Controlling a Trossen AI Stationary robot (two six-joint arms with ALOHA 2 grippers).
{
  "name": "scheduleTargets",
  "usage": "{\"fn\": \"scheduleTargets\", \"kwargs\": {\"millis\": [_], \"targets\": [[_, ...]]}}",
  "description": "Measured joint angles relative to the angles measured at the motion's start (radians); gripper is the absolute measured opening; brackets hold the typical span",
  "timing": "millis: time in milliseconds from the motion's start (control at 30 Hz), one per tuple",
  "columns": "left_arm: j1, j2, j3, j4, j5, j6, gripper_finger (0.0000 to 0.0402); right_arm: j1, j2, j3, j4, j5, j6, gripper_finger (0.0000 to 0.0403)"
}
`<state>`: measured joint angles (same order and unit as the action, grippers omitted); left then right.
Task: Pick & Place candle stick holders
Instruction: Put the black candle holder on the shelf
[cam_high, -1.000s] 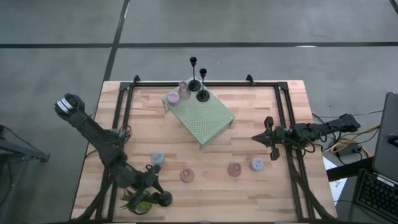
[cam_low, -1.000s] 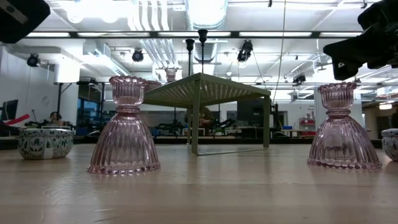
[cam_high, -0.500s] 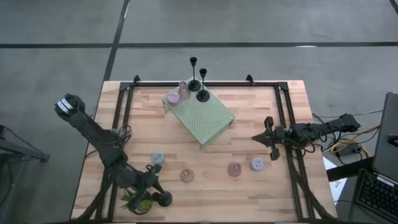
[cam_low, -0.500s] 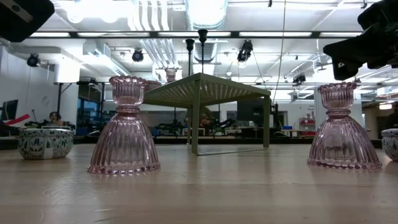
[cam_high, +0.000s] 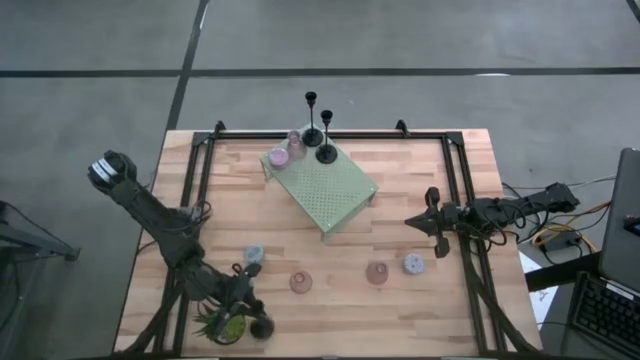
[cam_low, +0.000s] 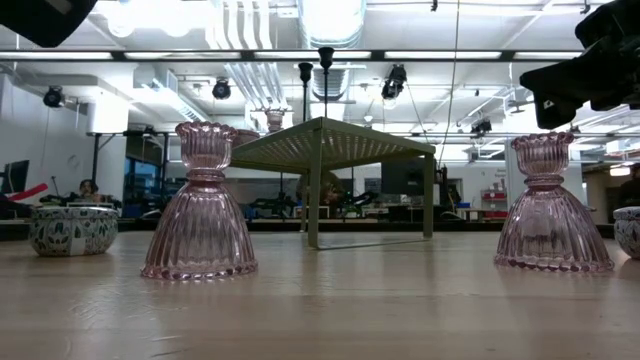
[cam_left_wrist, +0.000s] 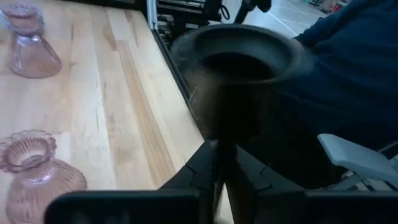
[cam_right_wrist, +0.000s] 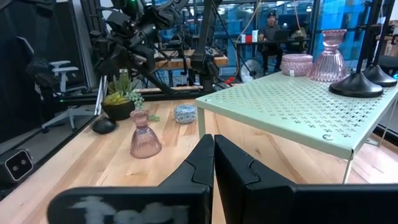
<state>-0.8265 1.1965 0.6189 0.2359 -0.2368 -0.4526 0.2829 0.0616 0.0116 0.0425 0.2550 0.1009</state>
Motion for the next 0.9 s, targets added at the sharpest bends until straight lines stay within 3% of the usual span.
{"fn": "scheduleTargets", "kwargs": {"millis": [200,467,767,900], "targets": [[0.0,-0.002,0.0,0.001,-0.003,0.014,0.0017,0.0,0.0,0.0,0.0,0.0,0.001,0.0008],[0.0,-0.007,0.0,0.101,-0.1,0.084,0.0025,0.0,0.0,0.0,0.0,0.0,0.0,0.0008],[0.005,-0.041,0.084,0.12,-0.259,0.2,0.0029,0.0,0.0,0.0,0.0,0.0,-0.004,0.0008],[0.028,-0.042,0.137,0.119,-0.386,0.294,0.0026,0.0,0.0,0.0,0.0,0.0,0.001,0.0008]]}}
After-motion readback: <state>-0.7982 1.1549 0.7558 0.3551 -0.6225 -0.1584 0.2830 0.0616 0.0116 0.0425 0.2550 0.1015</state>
